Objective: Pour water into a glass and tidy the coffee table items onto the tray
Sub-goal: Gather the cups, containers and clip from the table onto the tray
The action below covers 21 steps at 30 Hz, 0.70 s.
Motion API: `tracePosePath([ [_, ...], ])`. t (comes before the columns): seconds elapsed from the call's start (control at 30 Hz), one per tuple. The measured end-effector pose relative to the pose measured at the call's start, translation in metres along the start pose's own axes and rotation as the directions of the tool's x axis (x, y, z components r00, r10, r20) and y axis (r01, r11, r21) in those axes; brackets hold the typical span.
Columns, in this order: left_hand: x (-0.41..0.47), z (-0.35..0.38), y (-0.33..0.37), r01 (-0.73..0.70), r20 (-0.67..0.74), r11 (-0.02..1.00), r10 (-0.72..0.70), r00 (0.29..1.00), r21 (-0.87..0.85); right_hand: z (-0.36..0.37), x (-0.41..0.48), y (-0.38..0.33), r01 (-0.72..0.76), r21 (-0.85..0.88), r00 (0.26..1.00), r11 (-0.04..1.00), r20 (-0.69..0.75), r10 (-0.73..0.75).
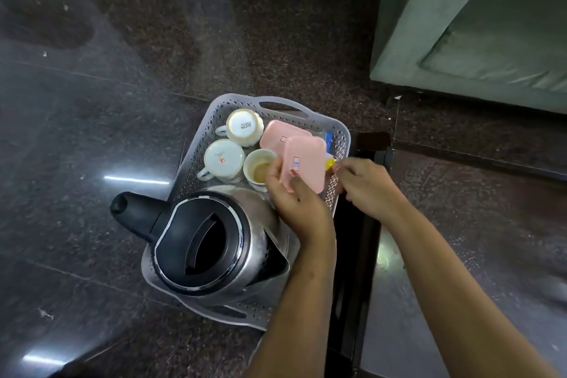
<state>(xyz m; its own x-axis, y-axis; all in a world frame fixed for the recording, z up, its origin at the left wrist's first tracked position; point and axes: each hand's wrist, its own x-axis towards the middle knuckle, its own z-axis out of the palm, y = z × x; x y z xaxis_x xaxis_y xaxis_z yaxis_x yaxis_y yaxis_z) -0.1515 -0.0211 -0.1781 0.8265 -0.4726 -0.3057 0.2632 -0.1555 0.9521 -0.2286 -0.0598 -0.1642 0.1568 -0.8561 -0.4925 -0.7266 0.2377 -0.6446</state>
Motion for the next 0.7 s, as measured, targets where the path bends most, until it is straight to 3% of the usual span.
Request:
tracePosePath([
  [0.07,0.002,0.003,0.005,-0.113,-0.055,0.994,0.113,0.992,0.010,-0.002,0.006,0.003,0.103,-0.098,0.980,0.990,-0.160,-0.118],
  [0.13,0.006,0.008,0.011,-0.190,-0.073,0.982,0.189,0.979,-0.003,-0.002,0.013,0.006,0.171,-0.325,0.941,0.930,-0.227,-0.252],
  [0.2,0.010,0.013,0.016,-0.222,-0.078,0.975,0.220,0.972,-0.019,0.001,0.018,0.004,0.201,-0.590,0.920,0.782,-0.161,-0.358],
  [0.27,0.012,0.016,0.018,-0.221,-0.095,0.975,0.217,0.971,-0.029,0.006,0.024,-0.004,0.247,-0.714,0.907,0.655,-0.068,-0.417],
  [0.47,0.015,0.015,0.008,-0.148,-0.135,0.988,0.139,0.981,-0.052,0.029,0.042,-0.015,0.362,-0.831,0.902,0.422,0.198,-0.383],
  [0.7,0.019,0.012,0.003,-0.088,-0.099,0.988,0.076,0.992,-0.125,0.032,0.044,-0.016,0.397,-0.834,0.906,0.383,0.290,-0.308],
])
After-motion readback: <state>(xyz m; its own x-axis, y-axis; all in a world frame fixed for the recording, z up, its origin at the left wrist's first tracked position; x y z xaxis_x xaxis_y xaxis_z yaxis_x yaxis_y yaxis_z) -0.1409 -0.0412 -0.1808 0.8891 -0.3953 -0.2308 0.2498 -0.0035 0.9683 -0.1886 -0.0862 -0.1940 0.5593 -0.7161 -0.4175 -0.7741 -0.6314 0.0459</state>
